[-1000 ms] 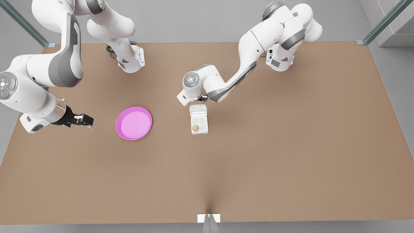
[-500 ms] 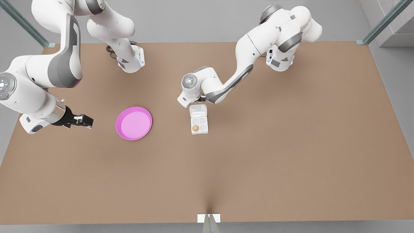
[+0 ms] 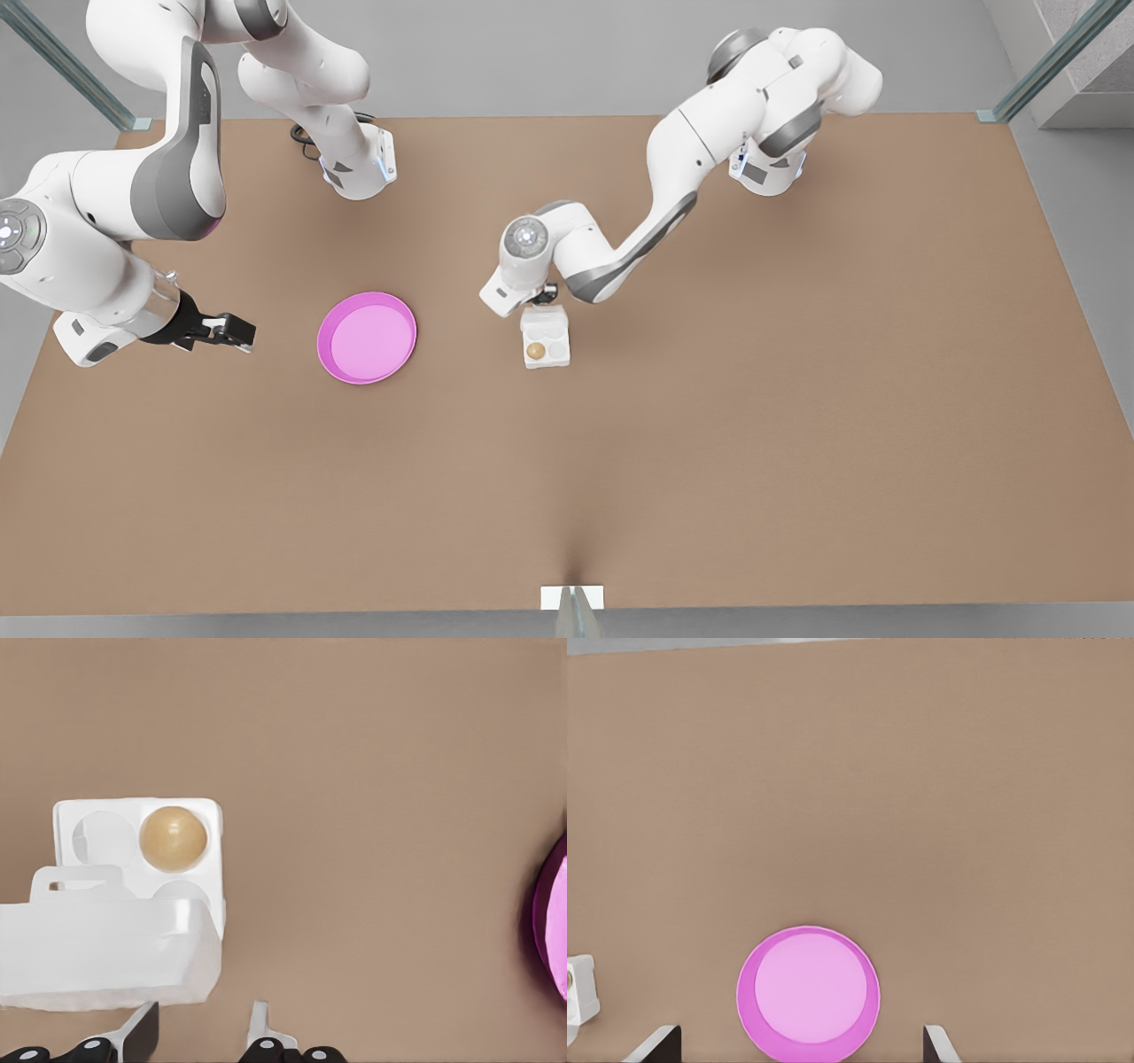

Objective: Pack egg into the box and close the box lid

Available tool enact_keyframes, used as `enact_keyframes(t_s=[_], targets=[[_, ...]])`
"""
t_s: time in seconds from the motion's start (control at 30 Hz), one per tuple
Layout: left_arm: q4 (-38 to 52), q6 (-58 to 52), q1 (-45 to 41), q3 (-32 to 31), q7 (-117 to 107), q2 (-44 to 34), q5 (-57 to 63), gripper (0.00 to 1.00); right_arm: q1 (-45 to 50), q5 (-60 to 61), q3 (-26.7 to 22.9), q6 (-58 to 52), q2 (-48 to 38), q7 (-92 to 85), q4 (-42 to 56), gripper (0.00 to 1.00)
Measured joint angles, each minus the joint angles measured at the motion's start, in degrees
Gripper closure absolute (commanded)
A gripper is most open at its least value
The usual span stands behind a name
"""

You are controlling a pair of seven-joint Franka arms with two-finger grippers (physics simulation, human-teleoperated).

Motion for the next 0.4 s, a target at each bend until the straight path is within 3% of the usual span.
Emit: enact_keyframes(t_s=[0.1,0.13,0.17,0.2,0.3,0.4], targets=[[1.3,-1.3,0.9,-0.2,1.6,0.1,-0.1,0.38,0.0,0.0,0.0,0.1,0.0,0.0,0.0,0.0],[2.8,-22.9,8.9,-0.3,17.2,-7.1,-1.5,0.33,0.0,0.0,0.0,0.0,0.0,0.0,0.0,0.0],[7.4,-40.8,19.4,-0.1,34.2,-10.7,-3.0,0.1,0.0,0.0,0.0,0.1,0.0,0.0,0.0,0.0],[8.7,-46.4,28.0,0.1,42.3,-13.7,-4.0,0.0,0.0,0.0,0.0,0.0,0.0,0.0,0.0,0.0],[8.7,-49.9,30.5,14.1,58.2,-19.8,-4.1,0.0,-0.1,0.0,0.0,0.0,0.0,0.0,0.0,0.0],[-3.8,-38.4,30.3,17.4,56.6,-32.0,-5.6,0.0,-0.1,0.0,0.0,0.0,0.0,0.0,0.0,0.0]])
